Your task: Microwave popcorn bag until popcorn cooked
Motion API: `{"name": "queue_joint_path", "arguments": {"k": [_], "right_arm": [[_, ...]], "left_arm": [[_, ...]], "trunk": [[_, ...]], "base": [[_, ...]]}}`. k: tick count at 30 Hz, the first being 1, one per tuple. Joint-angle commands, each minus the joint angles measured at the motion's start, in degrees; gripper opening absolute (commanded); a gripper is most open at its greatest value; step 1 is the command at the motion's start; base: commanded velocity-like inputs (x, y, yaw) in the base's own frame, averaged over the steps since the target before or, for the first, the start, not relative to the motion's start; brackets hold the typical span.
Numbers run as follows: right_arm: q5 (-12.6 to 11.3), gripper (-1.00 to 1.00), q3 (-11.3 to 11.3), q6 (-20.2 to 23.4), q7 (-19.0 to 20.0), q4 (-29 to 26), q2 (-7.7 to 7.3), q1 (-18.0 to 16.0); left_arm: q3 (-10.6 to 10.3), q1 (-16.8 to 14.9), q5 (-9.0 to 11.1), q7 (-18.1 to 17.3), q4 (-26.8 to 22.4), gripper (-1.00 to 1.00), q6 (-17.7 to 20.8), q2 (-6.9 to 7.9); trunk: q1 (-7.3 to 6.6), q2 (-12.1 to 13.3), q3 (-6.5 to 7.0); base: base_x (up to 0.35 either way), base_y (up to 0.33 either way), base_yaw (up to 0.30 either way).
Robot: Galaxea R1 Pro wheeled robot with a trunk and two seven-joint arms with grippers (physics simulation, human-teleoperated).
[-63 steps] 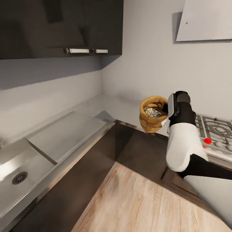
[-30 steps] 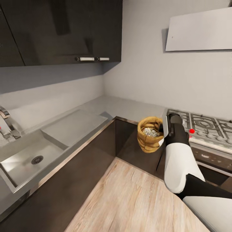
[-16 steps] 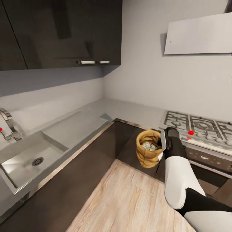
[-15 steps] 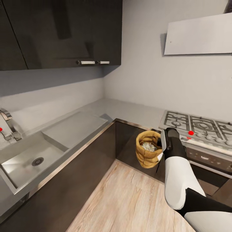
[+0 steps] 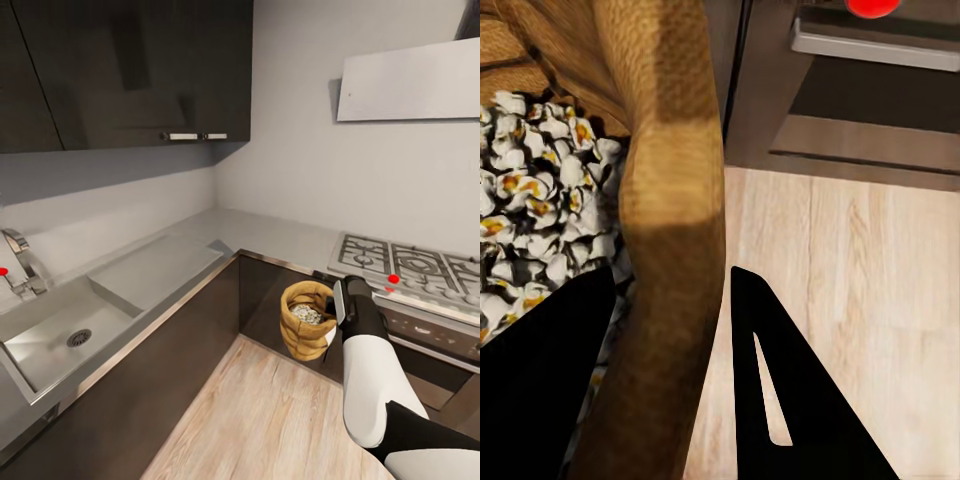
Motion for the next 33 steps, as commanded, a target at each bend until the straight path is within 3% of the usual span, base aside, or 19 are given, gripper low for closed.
{"name": "queue_joint_path", "arguments": {"k": [1, 12, 16, 33], "right_arm": [[-0.03, -1.00, -0.13, 0.14, -0.16, -0.05, 0.05, -0.06], [0.03, -1.00, -0.11, 0.14, -0.17, 0.00, 0.17, -0.06], [0.06, -1.00, -0.11, 0.14, -0.17, 0.02, 0.21, -0.06], [-0.01, -1.00, -0.20, 0.14, -0.11, -0.42, -0.22, -0.06]], "left_arm": [[0.33, -0.02, 0.20, -0.26, 0.02, 1.00, -0.13, 0.00], [0.35, -0.05, 0.25, -0.26, 0.02, 1.00, -0.13, 0.08], [0.33, -0.04, 0.28, -0.97, 0.02, 1.00, 0.12, 0.84], [0.33, -0.06, 0.27, -0.53, 0.02, 1.00, -0.04, 0.80]], "trunk": [[0.01, -0.05, 0.03], [0.01, -0.05, 1.02], [0.01, -0.05, 1.38], [0.01, -0.05, 2.38]], "base": [[0.000, 0.000, 0.000], [0.000, 0.000, 0.000], [0.000, 0.000, 0.000], [0.000, 0.000, 0.000]]}}
